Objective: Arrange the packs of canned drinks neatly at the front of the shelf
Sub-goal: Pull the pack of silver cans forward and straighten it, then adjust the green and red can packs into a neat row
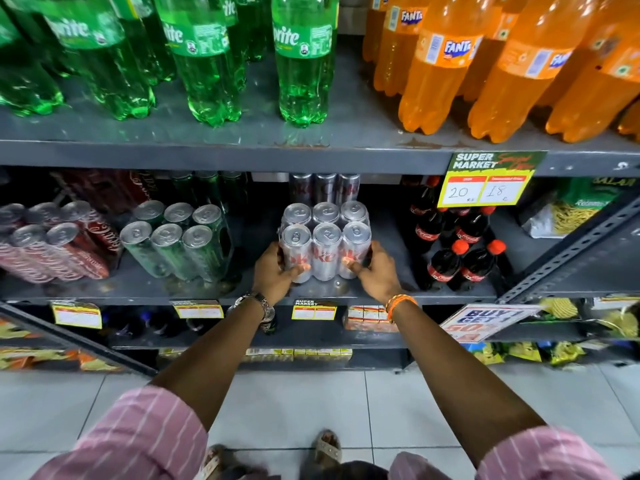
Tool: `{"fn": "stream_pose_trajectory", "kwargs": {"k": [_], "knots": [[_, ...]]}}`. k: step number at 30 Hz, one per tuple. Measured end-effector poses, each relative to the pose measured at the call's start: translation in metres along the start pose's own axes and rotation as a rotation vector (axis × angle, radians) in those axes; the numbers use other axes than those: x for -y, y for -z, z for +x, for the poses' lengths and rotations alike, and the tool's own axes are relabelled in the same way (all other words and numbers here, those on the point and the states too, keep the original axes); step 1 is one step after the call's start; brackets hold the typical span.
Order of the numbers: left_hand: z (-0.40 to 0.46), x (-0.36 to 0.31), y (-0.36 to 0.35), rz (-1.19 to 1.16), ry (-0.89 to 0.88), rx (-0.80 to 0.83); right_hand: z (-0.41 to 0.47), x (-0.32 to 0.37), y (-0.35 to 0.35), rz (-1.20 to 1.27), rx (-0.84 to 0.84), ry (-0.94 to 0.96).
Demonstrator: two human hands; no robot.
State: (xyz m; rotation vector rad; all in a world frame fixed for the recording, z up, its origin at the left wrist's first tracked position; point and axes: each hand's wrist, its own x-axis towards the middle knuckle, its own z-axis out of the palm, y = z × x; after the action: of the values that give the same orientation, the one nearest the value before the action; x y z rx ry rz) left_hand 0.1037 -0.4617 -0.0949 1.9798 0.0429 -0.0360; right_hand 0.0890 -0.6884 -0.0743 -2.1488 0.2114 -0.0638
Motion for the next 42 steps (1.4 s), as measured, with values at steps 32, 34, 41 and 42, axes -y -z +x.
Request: {"fn": "stream_pose_trajectory", "kwargs": {"k": [32, 34, 41, 42], "knots": [[-0.050, 0.005, 0.112, 0.062, -0.160, -0.534, -0.077, 0.086, -0.053, 0.015, -0.530, 0.410], [-0.051, 0.022, 0.144, 0.046, -0.139, -0.671, -0.081, 0.105, -0.082, 0.048, -0.440, 0.481], [-0.016, 0.081, 0.230, 0.077, 0.068, -0.434, -0.054, 0.149, -0.188, 0.211, 0.048, 0.171], [-0.011, 0.084, 0.237, 0.094, 0.077, -0.377, -0.048, 0.152, -0.198, 0.226, 0.089, 0.108]]}}
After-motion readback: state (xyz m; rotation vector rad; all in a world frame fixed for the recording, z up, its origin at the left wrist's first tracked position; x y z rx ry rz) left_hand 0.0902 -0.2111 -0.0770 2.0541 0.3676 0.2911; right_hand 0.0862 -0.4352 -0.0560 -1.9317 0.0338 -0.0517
